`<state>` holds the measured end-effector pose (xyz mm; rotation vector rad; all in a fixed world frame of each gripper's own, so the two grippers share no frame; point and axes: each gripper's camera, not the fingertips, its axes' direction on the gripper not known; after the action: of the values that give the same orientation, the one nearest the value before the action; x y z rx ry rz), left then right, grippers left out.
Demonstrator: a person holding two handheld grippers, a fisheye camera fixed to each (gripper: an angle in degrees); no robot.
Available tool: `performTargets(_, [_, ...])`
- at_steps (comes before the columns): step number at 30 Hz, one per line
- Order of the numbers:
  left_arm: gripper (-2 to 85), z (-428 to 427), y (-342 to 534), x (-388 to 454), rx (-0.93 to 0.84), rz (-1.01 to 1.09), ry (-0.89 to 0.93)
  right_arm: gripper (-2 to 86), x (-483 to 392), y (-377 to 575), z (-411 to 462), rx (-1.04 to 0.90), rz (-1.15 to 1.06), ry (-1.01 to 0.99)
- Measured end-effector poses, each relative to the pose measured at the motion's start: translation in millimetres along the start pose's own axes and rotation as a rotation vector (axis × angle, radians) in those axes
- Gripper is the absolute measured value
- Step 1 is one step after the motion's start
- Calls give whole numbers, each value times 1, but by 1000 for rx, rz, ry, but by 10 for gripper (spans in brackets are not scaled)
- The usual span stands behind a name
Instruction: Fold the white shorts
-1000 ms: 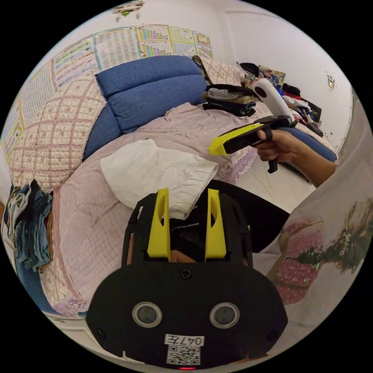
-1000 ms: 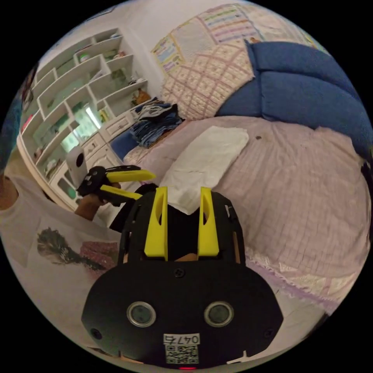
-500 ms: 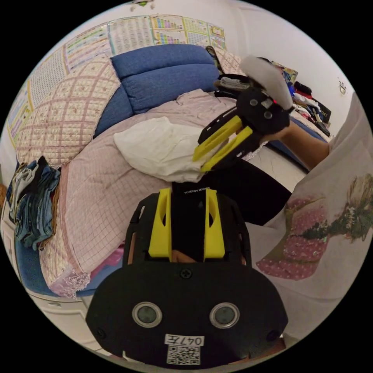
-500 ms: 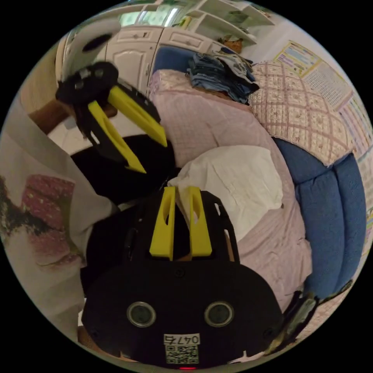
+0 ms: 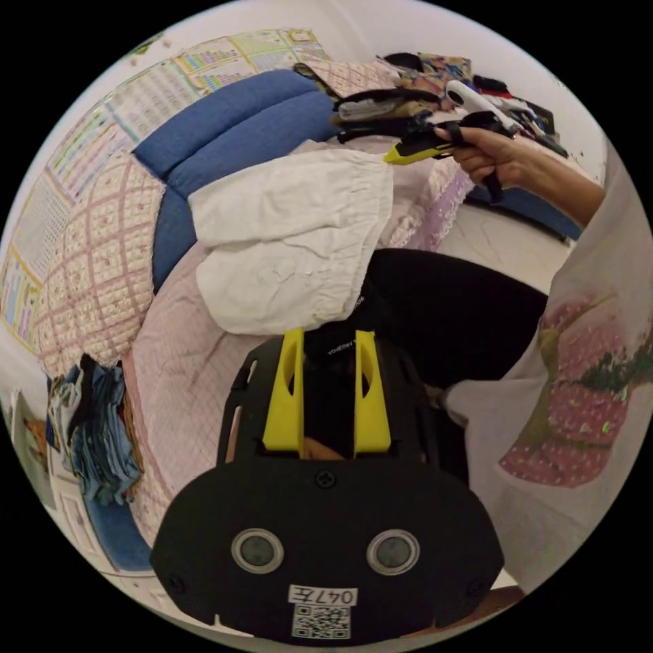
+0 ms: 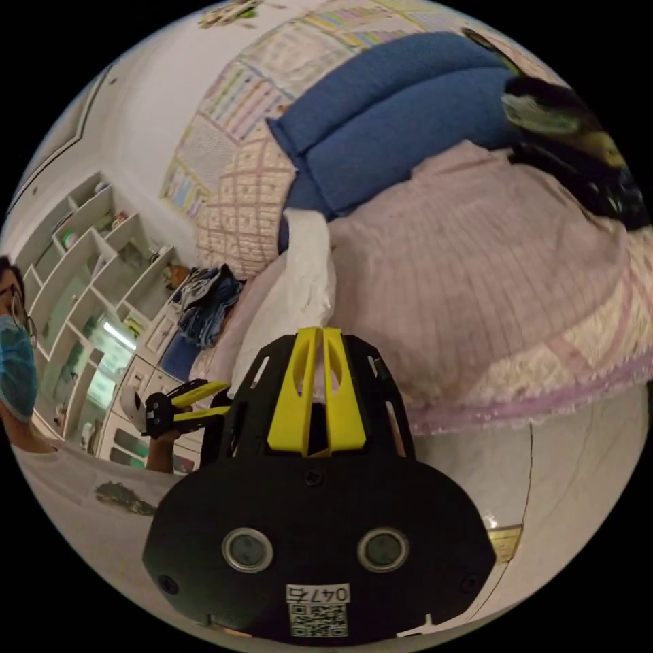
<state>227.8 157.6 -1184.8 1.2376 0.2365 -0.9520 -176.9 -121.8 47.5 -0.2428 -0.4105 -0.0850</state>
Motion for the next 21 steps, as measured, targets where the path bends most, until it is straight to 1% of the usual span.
performTargets(2, [117, 13, -3, 23, -22, 71, -57, -3, 32, 33, 4, -33, 48, -39])
performTargets(6, [118, 14, -12, 48, 10, 128, -113, 14, 67, 56, 7, -45, 58, -82])
performTargets(10, [113, 23, -23, 62, 8, 167, -103, 88, 107, 67, 9, -67, 103, -103])
performTargets(12, [109, 22, -28, 65, 8, 185, -114, 96, 124, 75, 6, -37, 139, -86])
performTargets(14, [95, 19, -35, 65, 15, 193, -89, 96, 140, 84, 6, -29, 161, -50])
performTargets(18, [70, 12, -48, 60, 17, 189, -65, 72, 157, 87, 21, -92, 139, -48])
performTargets(21, [36, -6, -60, 49, 51, 168, -91, 18, 163, 80, 25, -95, 103, -57])
